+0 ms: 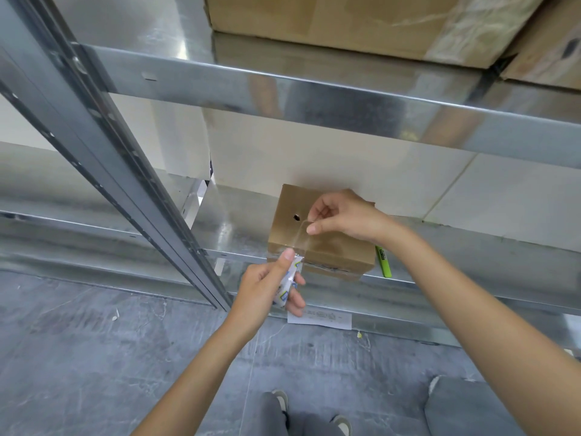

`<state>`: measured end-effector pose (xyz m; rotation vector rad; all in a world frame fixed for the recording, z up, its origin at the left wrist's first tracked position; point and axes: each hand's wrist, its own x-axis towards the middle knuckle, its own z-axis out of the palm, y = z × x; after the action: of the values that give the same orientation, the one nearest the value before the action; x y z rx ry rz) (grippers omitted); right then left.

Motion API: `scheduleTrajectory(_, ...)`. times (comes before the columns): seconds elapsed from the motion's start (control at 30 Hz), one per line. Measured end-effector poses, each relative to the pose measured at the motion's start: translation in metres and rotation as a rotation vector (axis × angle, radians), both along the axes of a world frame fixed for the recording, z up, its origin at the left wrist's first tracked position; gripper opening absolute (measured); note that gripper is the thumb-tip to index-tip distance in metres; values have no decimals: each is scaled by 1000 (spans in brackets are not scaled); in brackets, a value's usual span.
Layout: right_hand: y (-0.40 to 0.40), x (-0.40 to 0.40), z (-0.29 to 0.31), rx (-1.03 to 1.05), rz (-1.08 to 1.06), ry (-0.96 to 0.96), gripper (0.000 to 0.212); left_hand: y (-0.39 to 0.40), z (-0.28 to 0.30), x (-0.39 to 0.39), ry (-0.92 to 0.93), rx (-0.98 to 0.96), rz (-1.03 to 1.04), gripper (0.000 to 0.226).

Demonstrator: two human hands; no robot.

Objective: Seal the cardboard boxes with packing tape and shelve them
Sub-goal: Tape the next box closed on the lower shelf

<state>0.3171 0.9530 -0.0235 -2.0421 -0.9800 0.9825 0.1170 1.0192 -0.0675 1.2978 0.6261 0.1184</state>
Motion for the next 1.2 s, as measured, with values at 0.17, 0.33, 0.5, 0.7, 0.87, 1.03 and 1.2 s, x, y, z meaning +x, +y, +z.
scheduleTrajectory(0.17, 1, -9, -10, 71, -17, -28, 12, 3, -4, 9, 198, 30, -106, 37)
scheduleTrajectory(0.33, -2, -14, -14, 92, -58, -47, 17, 2, -6, 11, 215, 57, -103, 23)
scheduleTrajectory(0.5, -4, -16, -16, 93, -124, -39, 16, -2, -10, 7, 188, 130, -3, 19)
scheduleTrajectory(0.7, -7, -20, -22, 68, -181, 69, 13, -3, -12, 1, 121, 139, 70, 34)
scheduleTrajectory(0.87, -8, -27, -27, 82, -247, 212, 10, -4, -8, -1, 61, 161, 87, 43)
scheduleTrajectory(1.03, -12, -32, -32, 82, -270, 262, 10, -3, -11, -2, 78, 181, 87, 46)
scheduleTrajectory(1.2, -13, -34, -34, 97, -281, 300, 9, -1, -17, -2, 151, 112, 81, 47)
